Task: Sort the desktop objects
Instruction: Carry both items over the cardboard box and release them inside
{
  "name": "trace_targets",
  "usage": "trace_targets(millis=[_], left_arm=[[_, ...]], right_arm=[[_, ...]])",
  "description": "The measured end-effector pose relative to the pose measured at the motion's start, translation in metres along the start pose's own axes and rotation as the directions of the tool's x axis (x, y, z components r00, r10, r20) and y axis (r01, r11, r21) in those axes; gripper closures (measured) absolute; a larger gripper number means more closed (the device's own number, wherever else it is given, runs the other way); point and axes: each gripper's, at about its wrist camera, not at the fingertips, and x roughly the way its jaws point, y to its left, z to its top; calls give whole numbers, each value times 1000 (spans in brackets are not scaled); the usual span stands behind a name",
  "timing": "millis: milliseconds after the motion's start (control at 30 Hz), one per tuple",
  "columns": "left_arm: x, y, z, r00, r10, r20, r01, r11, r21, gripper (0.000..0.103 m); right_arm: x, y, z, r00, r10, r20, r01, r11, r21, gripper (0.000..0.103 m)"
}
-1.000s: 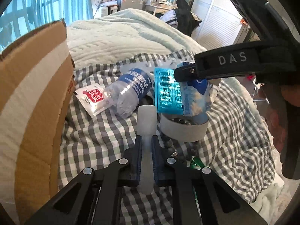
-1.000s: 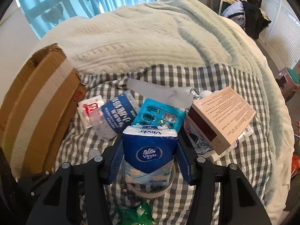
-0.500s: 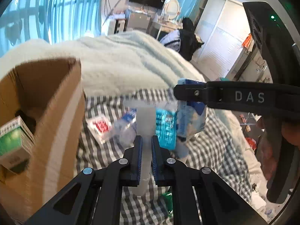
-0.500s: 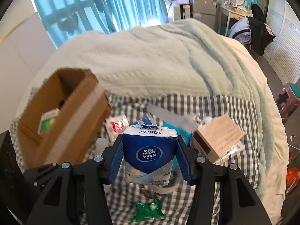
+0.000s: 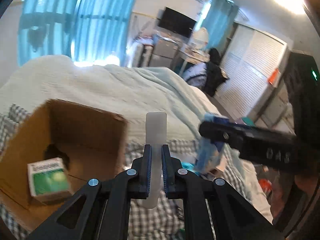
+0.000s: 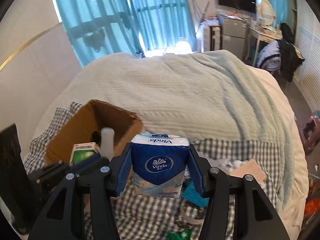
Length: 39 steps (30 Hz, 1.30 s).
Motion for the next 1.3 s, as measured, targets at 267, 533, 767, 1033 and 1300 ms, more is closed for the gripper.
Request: trace_targets(millis=[267, 533, 767, 1033, 1300], left_arm=[[-9, 74, 8, 992, 125, -32, -128, 986, -111, 93], [-4, 124, -8, 979, 183, -94, -197, 964, -181, 93], [-8, 137, -11, 975, 196, -102, -212, 961, -176, 93], [-21, 140, -12, 965, 233, -125, -254, 946, -200, 80], [-49, 99, -13, 969, 231, -86, -241, 963, -123, 32]], right_arm=[[29, 65, 13, 995, 96, -15, -97, 990, -102, 51], [70, 107, 11, 985, 151, -85, -163, 975, -151, 51], [86, 112, 12, 983, 147, -109, -161, 977, -138, 50], [68, 109, 17, 991, 123, -62, -129, 985, -116, 33], [24, 69, 16, 999, 44, -8, -44, 996, -82, 33]])
